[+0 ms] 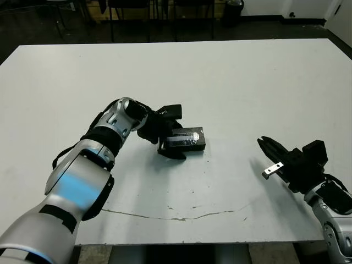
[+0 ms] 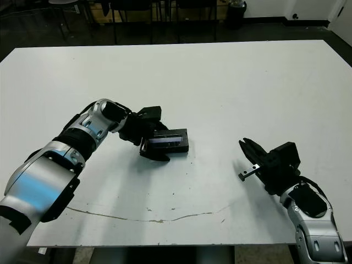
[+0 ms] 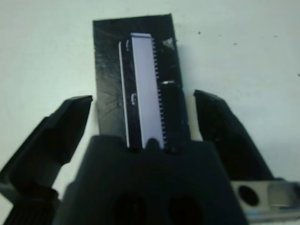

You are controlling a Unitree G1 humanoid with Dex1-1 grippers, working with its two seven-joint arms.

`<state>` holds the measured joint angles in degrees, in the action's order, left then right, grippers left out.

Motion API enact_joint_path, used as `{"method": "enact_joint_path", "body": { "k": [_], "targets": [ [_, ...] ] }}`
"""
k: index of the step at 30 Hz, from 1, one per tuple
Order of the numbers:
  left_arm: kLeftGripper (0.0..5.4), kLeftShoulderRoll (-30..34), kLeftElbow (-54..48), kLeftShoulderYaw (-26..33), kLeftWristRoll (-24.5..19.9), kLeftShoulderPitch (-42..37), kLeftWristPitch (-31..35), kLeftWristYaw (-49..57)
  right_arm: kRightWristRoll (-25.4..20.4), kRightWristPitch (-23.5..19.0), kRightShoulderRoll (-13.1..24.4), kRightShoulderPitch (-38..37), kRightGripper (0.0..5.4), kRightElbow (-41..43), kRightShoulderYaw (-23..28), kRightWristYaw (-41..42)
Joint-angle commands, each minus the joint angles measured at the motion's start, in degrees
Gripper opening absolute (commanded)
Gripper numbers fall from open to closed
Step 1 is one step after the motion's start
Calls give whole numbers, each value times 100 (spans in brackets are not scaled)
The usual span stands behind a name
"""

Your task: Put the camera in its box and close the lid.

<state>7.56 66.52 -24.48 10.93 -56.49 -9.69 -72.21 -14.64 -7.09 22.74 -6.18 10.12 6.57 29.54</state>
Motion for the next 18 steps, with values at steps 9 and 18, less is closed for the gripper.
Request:
{"method": "enact_joint_path", "body": {
  "k": [9, 18],
  "targets": [
    [538, 1110, -315, -314, 252, 1171, -34, -523, 50, -576, -5, -166, 0, 456, -117, -259],
    [538, 2613, -1600, 499, -777, 2197, -488, -1144, -152, -809, -76, -253, 0, 773, -60, -320]
  ]
}}
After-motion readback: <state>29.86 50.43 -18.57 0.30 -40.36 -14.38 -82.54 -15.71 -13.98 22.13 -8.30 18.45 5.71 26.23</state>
